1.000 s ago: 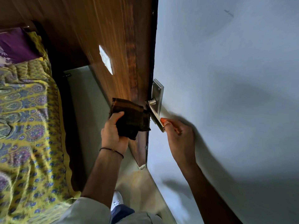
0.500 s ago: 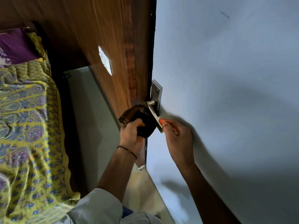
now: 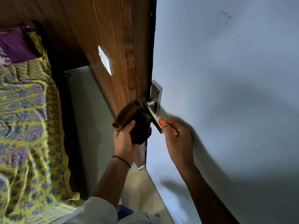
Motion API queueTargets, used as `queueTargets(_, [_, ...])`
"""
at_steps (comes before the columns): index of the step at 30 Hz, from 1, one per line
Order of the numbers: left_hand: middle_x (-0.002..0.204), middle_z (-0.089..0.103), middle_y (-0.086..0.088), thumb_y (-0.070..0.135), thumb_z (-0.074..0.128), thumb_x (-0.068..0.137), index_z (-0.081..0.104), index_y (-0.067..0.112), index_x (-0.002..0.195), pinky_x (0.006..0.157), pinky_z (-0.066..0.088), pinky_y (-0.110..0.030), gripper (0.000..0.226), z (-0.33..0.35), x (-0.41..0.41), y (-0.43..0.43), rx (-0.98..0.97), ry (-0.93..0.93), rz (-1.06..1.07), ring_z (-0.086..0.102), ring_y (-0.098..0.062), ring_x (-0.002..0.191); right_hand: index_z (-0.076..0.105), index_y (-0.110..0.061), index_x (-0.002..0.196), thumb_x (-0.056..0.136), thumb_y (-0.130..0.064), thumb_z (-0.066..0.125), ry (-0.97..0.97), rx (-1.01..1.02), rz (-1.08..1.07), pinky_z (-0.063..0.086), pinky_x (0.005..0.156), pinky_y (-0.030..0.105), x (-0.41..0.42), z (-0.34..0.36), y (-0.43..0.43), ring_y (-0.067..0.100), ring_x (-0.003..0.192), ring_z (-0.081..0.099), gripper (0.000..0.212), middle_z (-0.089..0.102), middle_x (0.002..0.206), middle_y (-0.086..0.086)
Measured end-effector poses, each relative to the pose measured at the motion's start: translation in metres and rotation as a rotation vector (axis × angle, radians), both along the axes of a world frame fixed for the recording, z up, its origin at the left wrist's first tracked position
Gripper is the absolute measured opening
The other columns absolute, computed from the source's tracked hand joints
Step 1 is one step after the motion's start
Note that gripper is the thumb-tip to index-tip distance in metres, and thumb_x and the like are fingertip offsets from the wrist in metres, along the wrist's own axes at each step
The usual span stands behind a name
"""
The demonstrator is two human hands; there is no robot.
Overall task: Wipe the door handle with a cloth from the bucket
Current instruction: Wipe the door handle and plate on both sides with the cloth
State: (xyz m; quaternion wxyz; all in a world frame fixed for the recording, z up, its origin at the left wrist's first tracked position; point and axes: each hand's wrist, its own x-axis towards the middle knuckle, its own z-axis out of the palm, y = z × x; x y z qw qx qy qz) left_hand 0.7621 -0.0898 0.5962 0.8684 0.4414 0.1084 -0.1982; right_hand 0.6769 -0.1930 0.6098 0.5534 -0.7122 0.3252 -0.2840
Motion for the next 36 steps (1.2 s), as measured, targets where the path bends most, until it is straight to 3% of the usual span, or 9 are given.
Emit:
queueTargets(3, [0.116, 0.072, -0.016, -0.001, 0.054, 0.095, 0.060, 0.001, 0.128, 0.072, 0.062, -0.027, 0.034, 0.012, -0.013, -0.013, -0.006, -0.042, -0.058, 0.072, -0.026, 0.104, 0.080, -0.018, 0.099, 0.095, -0.017, 0.062, 0.006, -0.026, 0.013, 0.053, 0.075, 0.013, 0.000, -0.001, -0.001, -0.002, 0.082, 0.071, 0.018, 0.079, 0.087, -0.010])
queueTargets(8, [0.079, 0.073, -0.005, -0.001, 0.056, 0.096, 0.073, 0.014, 0.093, 0.062, 0.055, -0.029, 0.024, 0.011, -0.043, -0.011, 0.135, -0.222, -0.098, 0.069, -0.019, 0.073, 0.078, -0.019, 0.091, 0.095, -0.013, 0.059, -0.015, -0.062, 0.012, 0.054, 0.069, 0.016, -0.002, 0.000, 0.000, 0.005, 0.076, 0.071, 0.020, 0.077, 0.079, -0.007])
queueTargets(12, [0.066, 0.070, 0.004, -0.001, 0.052, 0.097, 0.069, 0.012, 0.090, 0.056, 0.057, -0.024, 0.023, 0.013, -0.020, -0.028, 0.242, -0.255, -0.037, 0.067, -0.011, 0.061, 0.080, -0.017, 0.089, 0.095, -0.017, 0.058, 0.000, -0.029, -0.011, 0.047, 0.063, 0.013, 0.001, 0.003, 0.001, 0.000, 0.067, 0.066, 0.023, 0.075, 0.071, -0.008])
queueTargets(18, [0.076, 0.069, -0.003, -0.003, 0.054, 0.097, 0.069, 0.008, 0.092, 0.064, 0.055, -0.024, 0.018, -0.002, -0.022, -0.025, 0.382, -0.386, -0.051, 0.067, -0.009, 0.067, 0.081, -0.015, 0.097, 0.096, -0.013, 0.054, -0.017, -0.008, -0.011, 0.051, 0.077, 0.012, 0.002, 0.005, 0.002, -0.003, 0.083, 0.070, 0.028, 0.080, 0.087, -0.009])
queueTargets(23, [0.074, 0.075, 0.010, 0.007, 0.062, 0.095, 0.071, 0.025, 0.092, 0.068, 0.058, -0.018, 0.021, -0.018, -0.068, -0.010, 0.353, -0.511, -0.154, 0.071, -0.007, 0.072, 0.081, -0.016, 0.096, 0.094, -0.023, 0.046, -0.051, -0.062, 0.017, 0.054, 0.075, 0.014, 0.002, 0.004, 0.003, 0.001, 0.083, 0.073, 0.035, 0.079, 0.084, -0.011])
queueTargets(27, [0.074, 0.072, 0.006, 0.020, 0.063, 0.090, 0.073, 0.040, 0.080, 0.068, 0.061, -0.033, 0.025, -0.020, -0.027, -0.021, 0.489, -0.531, -0.070, 0.069, -0.015, 0.074, 0.081, -0.022, 0.090, 0.097, -0.015, 0.049, -0.050, -0.025, 0.008, 0.054, 0.074, 0.017, 0.002, 0.002, 0.002, 0.004, 0.078, 0.071, 0.033, 0.077, 0.076, -0.014])
queueTargets(31, [0.079, 0.069, -0.004, 0.003, 0.058, 0.094, 0.071, 0.013, 0.099, 0.061, 0.054, -0.019, 0.017, -0.015, 0.015, -0.027, 0.534, -0.533, -0.055, 0.066, -0.007, 0.068, 0.081, -0.012, 0.096, 0.097, -0.012, 0.050, -0.026, -0.048, -0.004, 0.054, 0.076, 0.030, 0.003, 0.002, 0.002, 0.010, 0.077, 0.068, 0.031, 0.078, 0.081, -0.002])
queueTargets(34, [0.074, 0.072, -0.004, 0.013, 0.063, 0.092, 0.070, 0.025, 0.079, 0.060, 0.060, -0.031, 0.019, -0.016, -0.009, -0.016, 0.623, -0.601, -0.067, 0.069, -0.007, 0.063, 0.081, -0.013, 0.094, 0.095, -0.019, 0.048, -0.037, -0.030, -0.005, 0.057, 0.080, 0.033, 0.004, 0.002, 0.002, 0.010, 0.080, 0.071, 0.033, 0.079, 0.084, -0.003])
queueTargets(36, [0.077, 0.075, 0.010, 0.000, 0.064, 0.091, 0.074, 0.021, 0.084, 0.063, 0.061, -0.028, 0.024, -0.020, -0.045, -0.005, 0.590, -0.716, -0.125, 0.068, 0.008, 0.069, 0.079, -0.014, 0.086, 0.091, -0.028, 0.045, -0.048, -0.023, -0.001, 0.059, 0.081, 0.040, 0.004, -0.001, 0.003, 0.014, 0.079, 0.072, 0.037, 0.078, 0.079, -0.003])
